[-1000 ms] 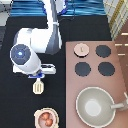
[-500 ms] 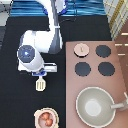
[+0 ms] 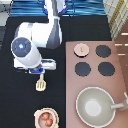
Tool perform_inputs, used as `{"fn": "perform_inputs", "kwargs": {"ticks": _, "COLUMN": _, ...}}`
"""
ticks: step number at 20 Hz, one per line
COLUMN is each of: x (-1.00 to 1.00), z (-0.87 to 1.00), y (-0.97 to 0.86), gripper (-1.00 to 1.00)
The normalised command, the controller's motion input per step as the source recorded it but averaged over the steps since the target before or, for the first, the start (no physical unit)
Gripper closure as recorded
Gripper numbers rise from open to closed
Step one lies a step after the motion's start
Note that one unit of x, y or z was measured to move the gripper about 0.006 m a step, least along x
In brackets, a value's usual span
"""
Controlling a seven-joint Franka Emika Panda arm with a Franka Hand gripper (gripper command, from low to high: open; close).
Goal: Take the lid off the pot, put the pot on the plate, and use the tool to push the pot to the front of the table.
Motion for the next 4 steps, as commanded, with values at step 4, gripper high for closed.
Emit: {"fn": "perform_inputs", "kwargs": {"ticks": 4, "x": -0.17, "z": 1.0, "y": -0.12, "gripper": -1.0}}
